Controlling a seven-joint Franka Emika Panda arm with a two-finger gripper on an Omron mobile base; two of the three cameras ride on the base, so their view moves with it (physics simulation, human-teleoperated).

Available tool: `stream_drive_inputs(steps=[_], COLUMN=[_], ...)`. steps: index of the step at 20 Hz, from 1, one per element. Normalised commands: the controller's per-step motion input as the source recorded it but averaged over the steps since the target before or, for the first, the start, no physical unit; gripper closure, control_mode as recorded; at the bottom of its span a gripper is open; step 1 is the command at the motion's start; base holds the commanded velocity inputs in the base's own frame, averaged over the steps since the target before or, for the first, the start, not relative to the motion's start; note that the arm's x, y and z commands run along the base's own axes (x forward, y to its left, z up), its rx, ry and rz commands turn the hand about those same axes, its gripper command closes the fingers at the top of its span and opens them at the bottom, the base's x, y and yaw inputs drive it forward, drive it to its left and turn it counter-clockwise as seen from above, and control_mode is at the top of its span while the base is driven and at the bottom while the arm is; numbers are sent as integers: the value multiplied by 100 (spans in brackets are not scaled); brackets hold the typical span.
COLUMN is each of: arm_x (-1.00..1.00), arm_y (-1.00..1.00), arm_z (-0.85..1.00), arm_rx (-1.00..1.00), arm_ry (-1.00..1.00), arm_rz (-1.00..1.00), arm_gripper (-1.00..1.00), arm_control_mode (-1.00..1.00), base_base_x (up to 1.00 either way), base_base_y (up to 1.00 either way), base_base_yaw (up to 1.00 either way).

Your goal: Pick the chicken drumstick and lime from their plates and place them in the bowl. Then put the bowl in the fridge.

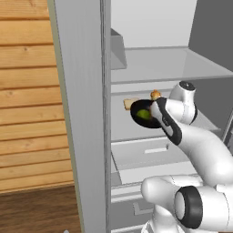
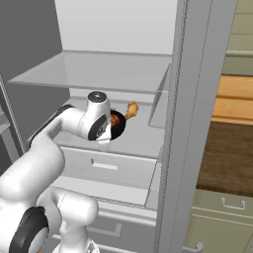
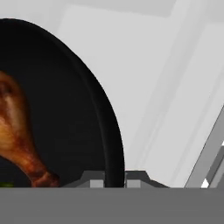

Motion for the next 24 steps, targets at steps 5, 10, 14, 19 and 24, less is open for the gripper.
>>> stream_drive_inputs(steps=[5,10,14,19,24], arm_x=[5,3,1,0,-4], arm_y=[0,1,0,0,0], arm_z=[-76,-29,-6,-1,0], arm_rx=[0,0,0,0,0], arm_ry=[-10,-10,0,-1,-12], arm_rz=[0,0,0,0,0], arm_gripper=[100,100,-100,-100,-100], arm_control_mode=[-100,-100,-100,-100,-100], base_base_x=[0,0,0,0,0], base_base_y=[0,0,0,0,0], base_base_yaw=[0,0,0,0,0])
